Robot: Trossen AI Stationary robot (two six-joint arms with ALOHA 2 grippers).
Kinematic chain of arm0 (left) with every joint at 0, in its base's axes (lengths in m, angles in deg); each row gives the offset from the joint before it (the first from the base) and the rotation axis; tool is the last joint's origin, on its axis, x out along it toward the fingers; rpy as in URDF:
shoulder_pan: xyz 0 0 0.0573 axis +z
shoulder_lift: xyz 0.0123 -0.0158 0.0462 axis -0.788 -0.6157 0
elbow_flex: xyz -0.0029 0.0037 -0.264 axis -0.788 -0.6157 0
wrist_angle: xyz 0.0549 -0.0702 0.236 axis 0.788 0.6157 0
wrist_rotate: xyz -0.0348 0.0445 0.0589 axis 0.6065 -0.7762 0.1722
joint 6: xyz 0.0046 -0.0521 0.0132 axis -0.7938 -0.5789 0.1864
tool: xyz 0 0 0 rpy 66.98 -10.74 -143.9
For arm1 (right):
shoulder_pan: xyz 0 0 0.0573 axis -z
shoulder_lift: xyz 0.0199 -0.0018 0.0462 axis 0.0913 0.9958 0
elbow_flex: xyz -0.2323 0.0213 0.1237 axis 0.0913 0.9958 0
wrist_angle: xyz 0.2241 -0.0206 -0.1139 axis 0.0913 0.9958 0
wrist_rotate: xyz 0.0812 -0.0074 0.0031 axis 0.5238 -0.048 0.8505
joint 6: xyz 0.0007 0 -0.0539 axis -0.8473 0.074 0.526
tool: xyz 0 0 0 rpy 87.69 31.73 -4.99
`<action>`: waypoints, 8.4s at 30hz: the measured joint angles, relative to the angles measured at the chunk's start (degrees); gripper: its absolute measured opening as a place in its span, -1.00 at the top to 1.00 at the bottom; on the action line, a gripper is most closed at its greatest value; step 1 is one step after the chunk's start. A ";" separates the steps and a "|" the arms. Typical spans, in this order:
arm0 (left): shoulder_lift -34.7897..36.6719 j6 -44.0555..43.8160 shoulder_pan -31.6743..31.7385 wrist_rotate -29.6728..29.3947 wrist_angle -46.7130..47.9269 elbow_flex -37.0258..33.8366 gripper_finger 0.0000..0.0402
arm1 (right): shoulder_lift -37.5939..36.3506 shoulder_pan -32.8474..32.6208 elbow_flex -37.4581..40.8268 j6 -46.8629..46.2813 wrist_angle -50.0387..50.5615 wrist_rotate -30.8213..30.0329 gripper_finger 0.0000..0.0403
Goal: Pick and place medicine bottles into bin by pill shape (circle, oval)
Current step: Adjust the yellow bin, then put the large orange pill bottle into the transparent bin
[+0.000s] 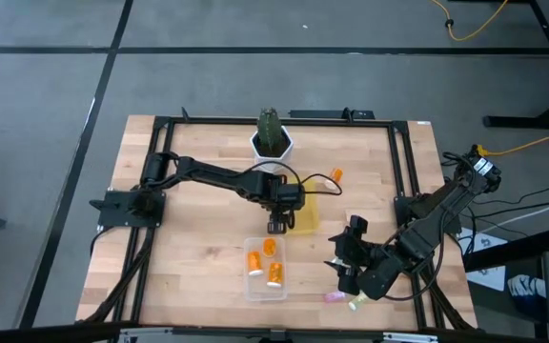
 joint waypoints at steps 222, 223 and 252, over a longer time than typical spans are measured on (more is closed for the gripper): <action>68.45 -15.54 1.57 -23.74 -10.50 -53.07 -0.05 | 21.97 69.09 -2.01 80.60 19.03 30.17 -0.41; 68.45 -15.57 1.45 -23.74 -10.48 -53.07 -0.05 | 21.97 69.36 -2.01 79.50 19.80 30.79 -0.41; 76.43 2.85 -4.71 -3.00 -53.91 -75.90 -0.05 | -9.43 71.69 25.03 64.66 4.15 34.01 -0.41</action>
